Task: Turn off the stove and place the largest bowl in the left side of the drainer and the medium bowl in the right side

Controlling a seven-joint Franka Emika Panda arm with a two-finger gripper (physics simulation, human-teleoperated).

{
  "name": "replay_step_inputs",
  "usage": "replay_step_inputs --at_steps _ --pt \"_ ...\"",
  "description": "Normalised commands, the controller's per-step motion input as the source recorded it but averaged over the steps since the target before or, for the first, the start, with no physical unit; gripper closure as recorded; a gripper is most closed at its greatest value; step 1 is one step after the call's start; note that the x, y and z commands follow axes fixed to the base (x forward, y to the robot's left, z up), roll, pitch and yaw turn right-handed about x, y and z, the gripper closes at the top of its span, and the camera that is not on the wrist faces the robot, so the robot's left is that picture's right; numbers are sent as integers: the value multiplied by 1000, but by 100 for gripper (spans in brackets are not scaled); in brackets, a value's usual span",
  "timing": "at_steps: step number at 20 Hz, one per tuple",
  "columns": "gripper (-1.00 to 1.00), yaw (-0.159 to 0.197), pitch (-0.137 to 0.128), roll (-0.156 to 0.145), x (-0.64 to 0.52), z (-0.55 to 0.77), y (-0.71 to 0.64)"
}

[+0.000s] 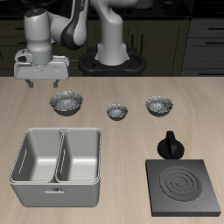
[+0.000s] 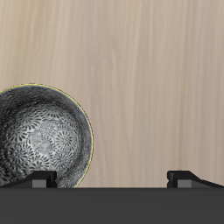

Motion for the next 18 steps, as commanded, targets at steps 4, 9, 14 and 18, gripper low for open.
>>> replay_step_inputs --at_steps 4,9,14,18 --pt "-100 -5 48 -1 9 -401 -1" --pt "-100 -15 60 25 40 -360 123" --pt "-100 -3 35 21 42 -232 120" --pt "100 19 78 68 122 -400 200"
